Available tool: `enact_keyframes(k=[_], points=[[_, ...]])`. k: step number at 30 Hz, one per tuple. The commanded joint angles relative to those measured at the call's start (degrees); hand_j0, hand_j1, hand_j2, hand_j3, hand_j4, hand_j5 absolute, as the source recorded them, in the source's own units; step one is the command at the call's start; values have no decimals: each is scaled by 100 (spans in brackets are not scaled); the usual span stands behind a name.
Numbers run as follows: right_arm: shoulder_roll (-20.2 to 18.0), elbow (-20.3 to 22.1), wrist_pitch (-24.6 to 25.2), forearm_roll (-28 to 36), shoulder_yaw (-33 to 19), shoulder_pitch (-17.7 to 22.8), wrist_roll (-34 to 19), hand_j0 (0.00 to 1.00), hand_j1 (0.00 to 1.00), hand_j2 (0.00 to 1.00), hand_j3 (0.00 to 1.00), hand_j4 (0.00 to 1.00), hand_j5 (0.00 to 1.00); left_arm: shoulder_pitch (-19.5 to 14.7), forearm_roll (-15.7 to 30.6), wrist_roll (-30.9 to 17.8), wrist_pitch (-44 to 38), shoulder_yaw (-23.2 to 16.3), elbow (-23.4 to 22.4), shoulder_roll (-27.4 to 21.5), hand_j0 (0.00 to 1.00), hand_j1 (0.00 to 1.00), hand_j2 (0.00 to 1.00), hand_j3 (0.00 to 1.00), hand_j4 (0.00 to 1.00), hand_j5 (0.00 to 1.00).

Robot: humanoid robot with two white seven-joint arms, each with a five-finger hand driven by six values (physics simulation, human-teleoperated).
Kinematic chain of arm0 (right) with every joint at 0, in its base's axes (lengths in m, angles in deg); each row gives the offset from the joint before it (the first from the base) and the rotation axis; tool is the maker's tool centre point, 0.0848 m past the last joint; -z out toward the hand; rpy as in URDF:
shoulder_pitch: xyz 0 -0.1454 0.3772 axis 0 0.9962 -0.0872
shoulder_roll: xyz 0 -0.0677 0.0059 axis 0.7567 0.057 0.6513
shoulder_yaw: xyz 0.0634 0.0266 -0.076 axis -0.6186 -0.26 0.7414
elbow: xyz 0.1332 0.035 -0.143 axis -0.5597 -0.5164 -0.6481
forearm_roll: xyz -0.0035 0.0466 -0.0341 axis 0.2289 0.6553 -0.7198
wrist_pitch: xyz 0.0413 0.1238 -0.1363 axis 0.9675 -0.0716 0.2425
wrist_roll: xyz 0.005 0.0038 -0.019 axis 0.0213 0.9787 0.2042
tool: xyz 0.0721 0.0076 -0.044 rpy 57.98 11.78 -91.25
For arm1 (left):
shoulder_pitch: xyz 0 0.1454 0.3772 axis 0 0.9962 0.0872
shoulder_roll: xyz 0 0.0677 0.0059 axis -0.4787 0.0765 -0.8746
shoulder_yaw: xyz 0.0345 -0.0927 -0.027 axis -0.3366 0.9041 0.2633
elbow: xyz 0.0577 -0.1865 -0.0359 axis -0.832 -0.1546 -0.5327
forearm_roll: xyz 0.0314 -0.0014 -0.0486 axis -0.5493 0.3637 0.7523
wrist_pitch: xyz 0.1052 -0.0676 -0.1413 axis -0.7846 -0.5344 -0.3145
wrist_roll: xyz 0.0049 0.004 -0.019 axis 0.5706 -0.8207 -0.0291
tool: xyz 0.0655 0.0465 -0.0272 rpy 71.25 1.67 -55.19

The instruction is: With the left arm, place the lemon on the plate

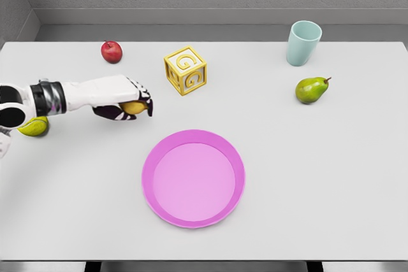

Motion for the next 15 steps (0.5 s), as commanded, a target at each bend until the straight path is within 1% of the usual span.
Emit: enact_keyframes(k=[1,8,10,11,15], points=[[0,-4,0,1,-1,0,-1,100,100,100,100,100,100,17,55,2,-23,7,226,-9,48,48,48,48,48,48],[0,4,0,1,-1,0,-1,100,100,100,100,100,100,272,46,2,-23,7,762,-9,47,47,47,47,47,47],[0,4,0,1,-1,0,-1,100,100,100,100,100,100,352,46,2,-23,7,1008,-18,46,46,46,46,46,46],[0,4,0,1,-1,0,-1,100,100,100,100,100,100,422,55,2,-23,7,1148,-97,46,46,46,46,46,46],[0,4,0,1,-1,0,-1,100,100,100,100,100,100,580,46,2,-23,-1,1482,-106,46,46,46,46,46,46]])
